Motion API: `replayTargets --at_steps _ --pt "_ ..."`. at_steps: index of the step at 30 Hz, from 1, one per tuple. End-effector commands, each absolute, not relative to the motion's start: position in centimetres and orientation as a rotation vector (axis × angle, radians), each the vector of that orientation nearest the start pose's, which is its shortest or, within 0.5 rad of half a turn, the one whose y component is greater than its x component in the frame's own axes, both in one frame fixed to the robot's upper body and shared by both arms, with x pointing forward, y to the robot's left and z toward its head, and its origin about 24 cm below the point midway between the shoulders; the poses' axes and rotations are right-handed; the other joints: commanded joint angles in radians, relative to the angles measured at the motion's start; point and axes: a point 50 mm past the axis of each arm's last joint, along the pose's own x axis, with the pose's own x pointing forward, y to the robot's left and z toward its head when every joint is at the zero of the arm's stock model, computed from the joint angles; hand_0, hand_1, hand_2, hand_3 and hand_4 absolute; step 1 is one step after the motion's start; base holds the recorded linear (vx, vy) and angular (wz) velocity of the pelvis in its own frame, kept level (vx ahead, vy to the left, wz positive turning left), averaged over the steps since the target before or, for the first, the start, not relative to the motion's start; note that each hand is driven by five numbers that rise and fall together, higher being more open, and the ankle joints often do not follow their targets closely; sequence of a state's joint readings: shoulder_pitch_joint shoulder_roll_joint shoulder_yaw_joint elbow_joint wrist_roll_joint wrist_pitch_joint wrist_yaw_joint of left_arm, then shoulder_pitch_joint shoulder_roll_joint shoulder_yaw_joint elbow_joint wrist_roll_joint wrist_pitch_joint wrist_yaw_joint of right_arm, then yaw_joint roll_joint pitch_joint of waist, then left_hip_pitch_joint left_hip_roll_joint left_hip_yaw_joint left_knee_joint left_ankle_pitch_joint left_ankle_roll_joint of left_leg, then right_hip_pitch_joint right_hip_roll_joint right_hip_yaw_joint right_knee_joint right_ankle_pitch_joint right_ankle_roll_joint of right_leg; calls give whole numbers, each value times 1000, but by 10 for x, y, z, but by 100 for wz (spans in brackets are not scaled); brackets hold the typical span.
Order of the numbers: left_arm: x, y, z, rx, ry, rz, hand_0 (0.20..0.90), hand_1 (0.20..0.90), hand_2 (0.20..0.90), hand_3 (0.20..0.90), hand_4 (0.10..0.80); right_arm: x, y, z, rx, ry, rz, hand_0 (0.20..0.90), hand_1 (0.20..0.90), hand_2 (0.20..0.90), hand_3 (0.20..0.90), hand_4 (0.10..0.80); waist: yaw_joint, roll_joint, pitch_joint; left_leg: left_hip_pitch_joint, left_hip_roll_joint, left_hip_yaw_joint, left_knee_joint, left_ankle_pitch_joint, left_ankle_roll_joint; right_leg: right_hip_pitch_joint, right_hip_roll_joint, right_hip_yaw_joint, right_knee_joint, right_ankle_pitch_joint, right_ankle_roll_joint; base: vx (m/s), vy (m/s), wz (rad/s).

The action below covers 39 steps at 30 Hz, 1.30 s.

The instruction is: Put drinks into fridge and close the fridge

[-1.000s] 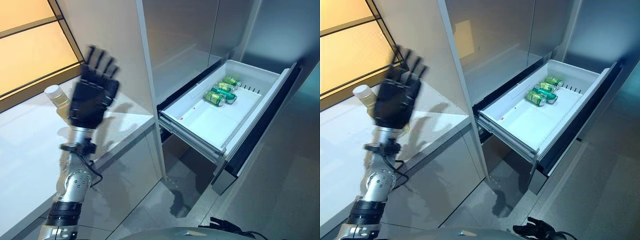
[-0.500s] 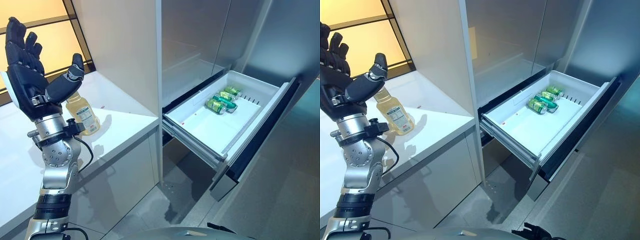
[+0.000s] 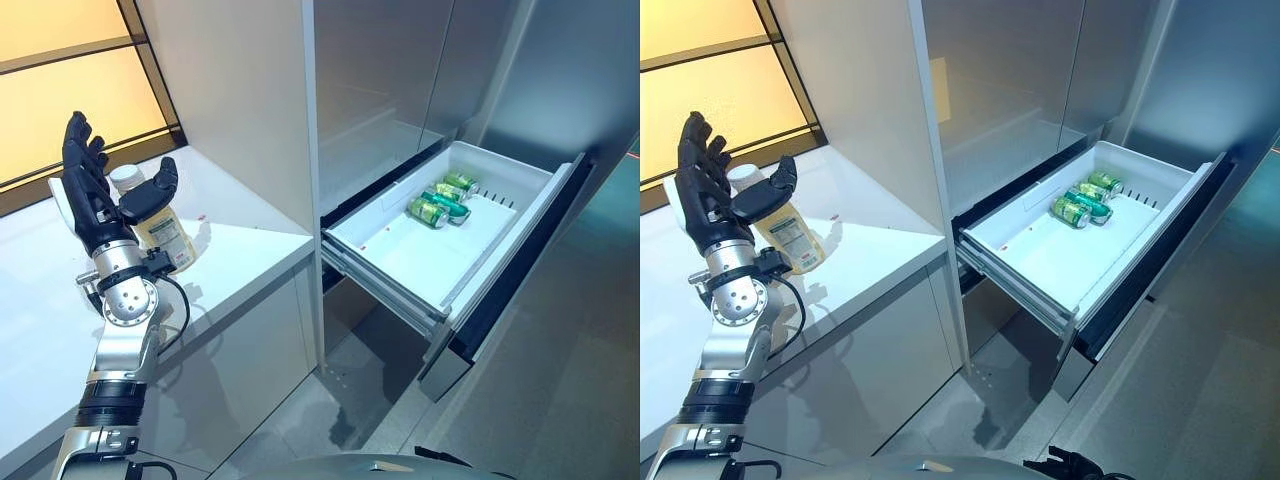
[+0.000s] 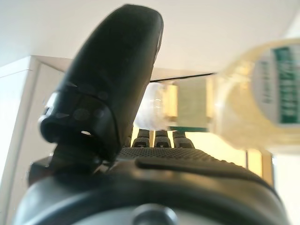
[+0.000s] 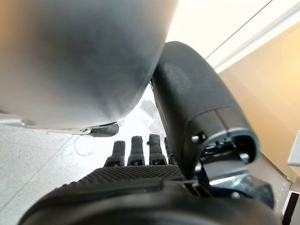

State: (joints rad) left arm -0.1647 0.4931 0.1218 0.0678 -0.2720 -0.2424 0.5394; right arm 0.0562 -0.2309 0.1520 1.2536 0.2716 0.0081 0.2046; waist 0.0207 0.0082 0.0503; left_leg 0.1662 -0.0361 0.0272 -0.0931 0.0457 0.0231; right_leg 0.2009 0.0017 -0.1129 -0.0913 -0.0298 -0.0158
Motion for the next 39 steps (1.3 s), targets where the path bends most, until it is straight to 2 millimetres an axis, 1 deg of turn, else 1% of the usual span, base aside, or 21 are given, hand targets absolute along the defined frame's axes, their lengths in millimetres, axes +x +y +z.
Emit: replayTargets --at_steps 1,3,5,14,15,22,31,39 --pt "276 286 191 240 -672 601 900 900 900 900 800 56 -219 -170 47 1348 34 900 900 900 900 800 -13 17 -9 24 -10 8 13 -123 10 -48 -1 -8 92 -65 48 0 0 0" --pt "278 290 185 247 -630 604 900 900 900 900 800 56 -219 -170 45 1352 35 900 900 900 900 800 -15 18 -9 26 -10 10 13 -123 10 -47 -1 -7 92 -65 49 0 0 0" --pt "279 291 182 253 -614 604 900 900 900 900 800 56 -220 -170 44 1354 35 900 900 900 900 800 -15 18 -9 27 -10 11 13 -123 9 -47 -1 -7 92 -65 49 0 0 0" --pt "285 291 167 296 -516 593 900 900 900 900 800 58 -222 -169 42 1354 36 900 900 900 900 800 -18 21 -6 28 -10 14 13 -124 10 -45 -2 -5 93 -66 51 0 0 0" --pt "286 291 163 295 -495 592 900 900 900 900 800 58 -222 -169 42 1355 35 900 900 900 900 800 -19 22 -5 30 -11 15 13 -124 10 -44 -2 -5 93 -65 51 0 0 0" --pt "287 293 151 306 -441 598 900 900 900 900 800 58 -223 -169 44 1360 32 900 900 900 900 800 -21 23 -7 32 -11 20 12 -125 11 -43 -2 -2 91 -64 53 0 0 0" --pt "289 294 142 315 -398 615 900 900 900 900 800 58 -224 -169 42 1361 34 900 900 900 900 800 -27 24 -5 32 -11 24 13 -123 10 -42 -1 2 91 -63 54 0 0 0" --pt "289 299 139 323 -366 634 900 900 900 900 800 57 -225 -169 40 1360 36 900 900 900 900 800 -29 25 -3 34 -11 26 14 -123 9 -41 0 1 91 -63 54 0 0 0"
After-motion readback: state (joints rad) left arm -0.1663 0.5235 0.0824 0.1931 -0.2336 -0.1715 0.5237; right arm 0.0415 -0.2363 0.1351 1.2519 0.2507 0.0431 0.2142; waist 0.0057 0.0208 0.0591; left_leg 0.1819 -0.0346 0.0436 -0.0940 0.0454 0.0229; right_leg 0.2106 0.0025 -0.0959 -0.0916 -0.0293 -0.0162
